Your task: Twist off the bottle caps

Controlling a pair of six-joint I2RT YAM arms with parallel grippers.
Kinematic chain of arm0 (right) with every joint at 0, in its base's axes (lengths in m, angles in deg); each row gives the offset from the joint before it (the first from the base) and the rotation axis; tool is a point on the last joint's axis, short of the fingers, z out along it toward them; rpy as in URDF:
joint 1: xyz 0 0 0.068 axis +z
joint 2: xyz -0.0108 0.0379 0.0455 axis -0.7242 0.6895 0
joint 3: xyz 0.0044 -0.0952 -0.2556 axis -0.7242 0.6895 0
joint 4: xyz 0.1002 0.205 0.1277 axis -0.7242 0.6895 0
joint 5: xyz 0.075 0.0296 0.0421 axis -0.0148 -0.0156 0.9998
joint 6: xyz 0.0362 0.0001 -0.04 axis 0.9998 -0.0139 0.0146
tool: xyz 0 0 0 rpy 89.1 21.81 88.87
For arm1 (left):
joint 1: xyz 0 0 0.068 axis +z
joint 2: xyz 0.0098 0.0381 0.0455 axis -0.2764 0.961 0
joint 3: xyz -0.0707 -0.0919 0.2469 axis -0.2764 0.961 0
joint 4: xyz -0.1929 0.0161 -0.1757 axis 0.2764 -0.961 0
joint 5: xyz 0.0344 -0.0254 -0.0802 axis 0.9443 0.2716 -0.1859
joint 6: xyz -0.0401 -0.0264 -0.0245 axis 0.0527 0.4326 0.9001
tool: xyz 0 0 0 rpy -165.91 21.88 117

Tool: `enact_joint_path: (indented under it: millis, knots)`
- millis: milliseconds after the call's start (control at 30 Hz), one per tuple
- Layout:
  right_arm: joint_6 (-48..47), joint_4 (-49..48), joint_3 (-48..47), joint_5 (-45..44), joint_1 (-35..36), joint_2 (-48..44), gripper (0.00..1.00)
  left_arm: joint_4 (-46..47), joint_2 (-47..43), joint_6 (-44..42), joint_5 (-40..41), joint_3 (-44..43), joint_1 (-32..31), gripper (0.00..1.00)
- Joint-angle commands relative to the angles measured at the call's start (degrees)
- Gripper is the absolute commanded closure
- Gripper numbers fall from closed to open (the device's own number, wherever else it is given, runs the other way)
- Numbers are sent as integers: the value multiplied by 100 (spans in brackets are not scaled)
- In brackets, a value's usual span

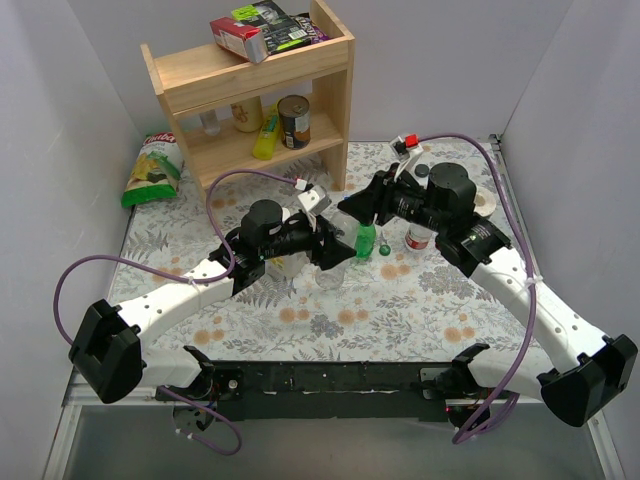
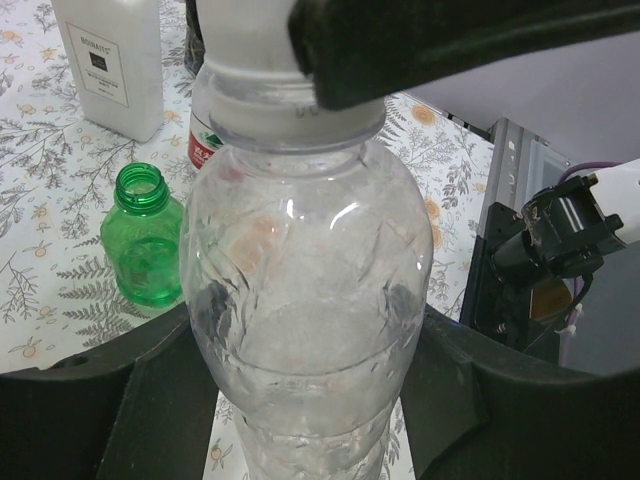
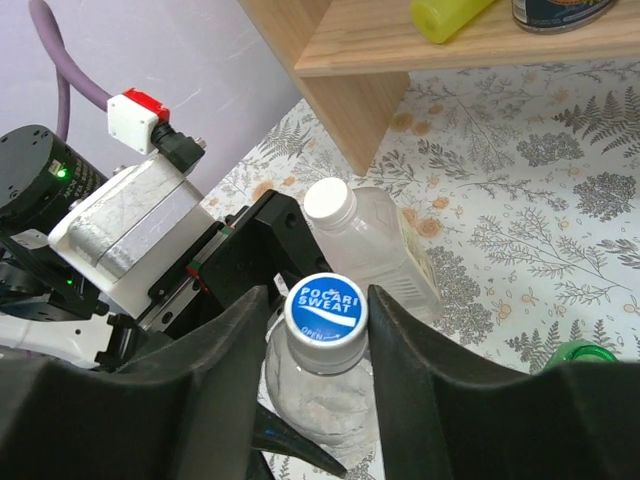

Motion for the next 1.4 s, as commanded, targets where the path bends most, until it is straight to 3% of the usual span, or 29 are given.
enact_joint_path:
  millis: [0,167,267,400,600,700,833,933,967,1033,1167,1233,1367]
  knots:
    - [-7,-252,-273,93,61,38,53,-2,-90,-103,24,-236,-43,64]
    - [-253,-76,-246,110,26,47,70,77,-204,-112,-238,-210,-35,64]
    - [-376,-181,-168,662,-201,11,75,209,-283,-103,-520,-166,-35,64]
    - [-455,-761,-1,2434,-588,-85,77,559,-371,-59,-1510,-87,-35,64]
    - [-667,-1270,175,4106,-668,-226,77,1350,-363,345,-2954,62,-17,64]
    - [-544,-1516,263,4582,-677,-244,77,1544,-275,512,-3324,71,-17,64]
    - [-526,-1570,316,4611,-668,-287,77,1510,-257,504,-3185,71,-17,64]
    - [-543,-1430,299,4321,-712,-340,69,1229,-240,355,-2756,-16,-17,64]
    - [-561,-1395,290,4129,-747,-358,63,1020,-231,258,-2597,-51,-17,64]
    - [-570,-1264,316,3839,-808,-463,41,843,-204,170,-2342,-122,-17,64]
    - [-509,-1079,395,3119,-1115,-683,30,543,-213,55,-1745,-175,-17,64]
    - [-474,-912,413,2776,-1213,-823,11,456,-222,20,-1559,-192,-17,64]
    - [-351,-596,536,1696,-1274,-1122,11,297,-248,-15,-1041,-219,-17,64]
